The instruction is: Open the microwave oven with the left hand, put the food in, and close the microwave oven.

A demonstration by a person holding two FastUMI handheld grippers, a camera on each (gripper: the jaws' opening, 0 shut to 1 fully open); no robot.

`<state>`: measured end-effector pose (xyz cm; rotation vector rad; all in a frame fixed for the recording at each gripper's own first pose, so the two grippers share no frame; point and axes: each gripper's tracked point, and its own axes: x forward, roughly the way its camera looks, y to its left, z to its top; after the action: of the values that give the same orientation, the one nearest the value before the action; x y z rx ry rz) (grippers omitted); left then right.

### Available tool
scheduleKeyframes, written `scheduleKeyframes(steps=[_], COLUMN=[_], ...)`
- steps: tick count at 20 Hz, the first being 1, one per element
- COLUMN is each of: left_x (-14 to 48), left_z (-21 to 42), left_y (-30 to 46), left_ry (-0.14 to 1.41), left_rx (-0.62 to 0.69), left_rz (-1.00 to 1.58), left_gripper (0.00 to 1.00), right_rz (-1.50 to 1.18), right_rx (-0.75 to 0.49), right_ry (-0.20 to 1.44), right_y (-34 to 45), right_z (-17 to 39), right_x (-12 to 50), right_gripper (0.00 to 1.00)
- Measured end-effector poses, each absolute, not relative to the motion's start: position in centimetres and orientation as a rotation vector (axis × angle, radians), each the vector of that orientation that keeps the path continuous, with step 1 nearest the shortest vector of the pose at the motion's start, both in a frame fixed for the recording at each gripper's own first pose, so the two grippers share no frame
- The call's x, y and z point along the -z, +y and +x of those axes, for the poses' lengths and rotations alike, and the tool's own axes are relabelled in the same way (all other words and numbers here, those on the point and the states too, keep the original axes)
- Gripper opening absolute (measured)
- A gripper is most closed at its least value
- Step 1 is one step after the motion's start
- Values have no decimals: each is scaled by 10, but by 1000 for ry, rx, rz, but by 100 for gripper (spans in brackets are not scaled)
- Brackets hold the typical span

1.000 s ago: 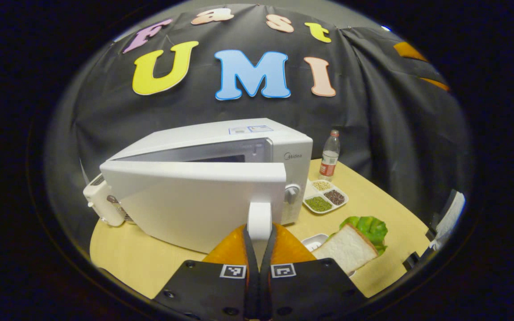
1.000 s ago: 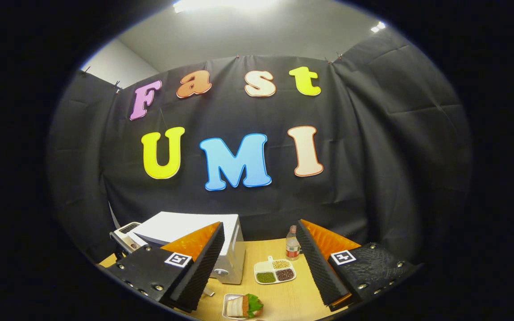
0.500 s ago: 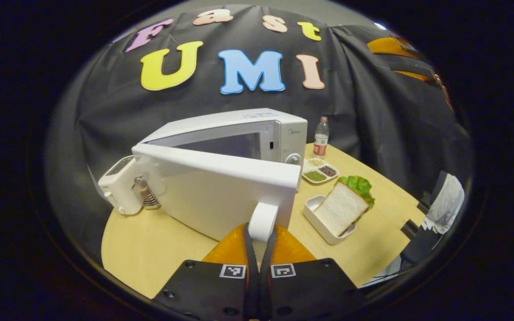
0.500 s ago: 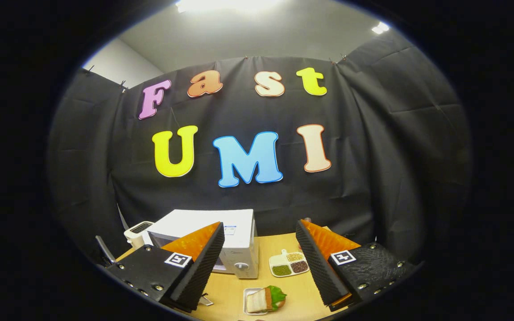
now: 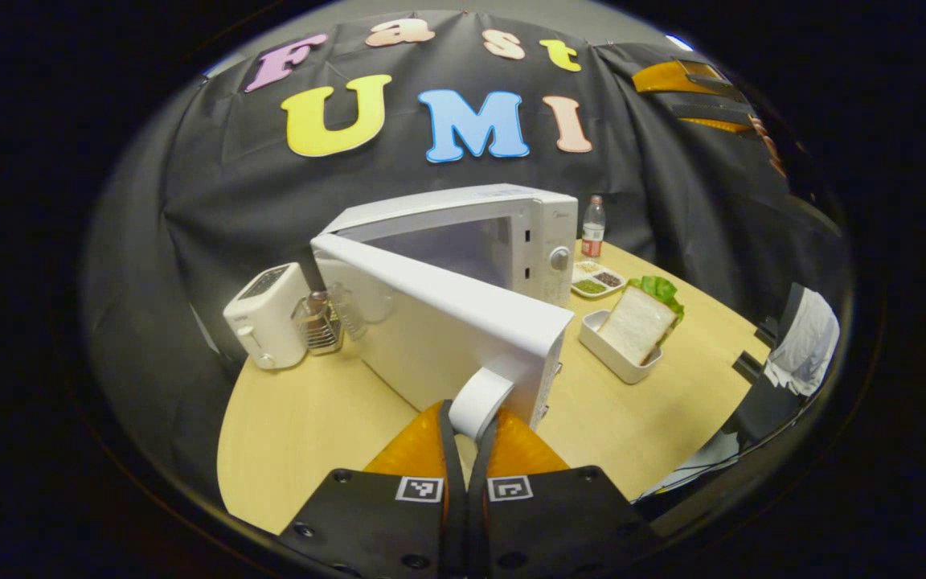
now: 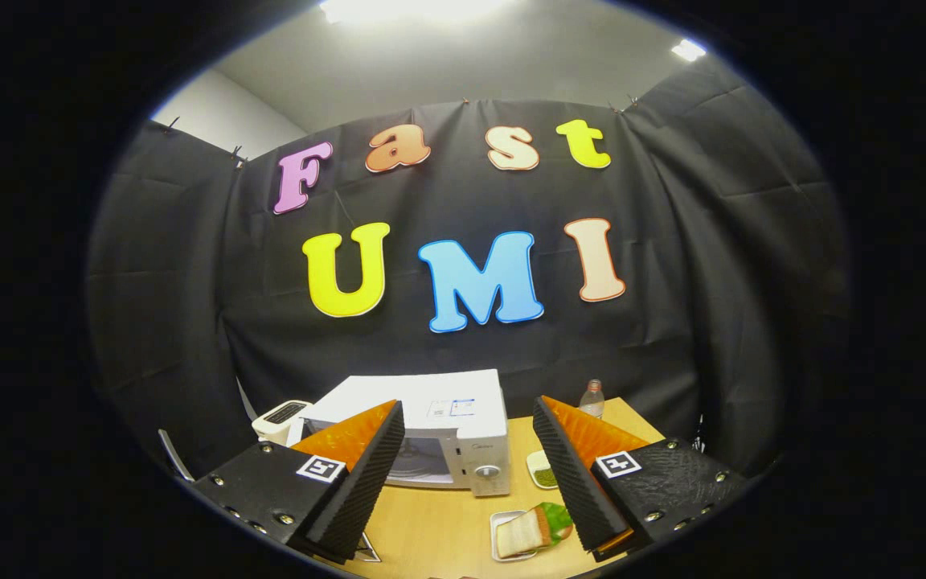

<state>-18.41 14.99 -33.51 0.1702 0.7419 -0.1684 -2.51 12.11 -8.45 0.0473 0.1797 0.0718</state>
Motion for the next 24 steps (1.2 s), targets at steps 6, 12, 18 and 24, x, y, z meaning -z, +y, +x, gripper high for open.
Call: scheduleKeyframes(steps=[6,12,18,24], left_x=[331,328,327,329], left_z=[-205,-218,-220,-224], left_y=[203,263,306,320], left_ry=[727,722,703,734], left_rx=[187,186,131,197], left_rz=[204,205,160,122], left_gripper=[6,6,7,17], right_rz=[35,-8,-10,-45], right_rx=[-95,-112,-118,-135], right_ry=[205,221,267,293], right_y=[159,180,196,208], right_z=[-31,-36,-38,-41], right_x=[94,100,115,125], right_gripper=[97,97,97,97])
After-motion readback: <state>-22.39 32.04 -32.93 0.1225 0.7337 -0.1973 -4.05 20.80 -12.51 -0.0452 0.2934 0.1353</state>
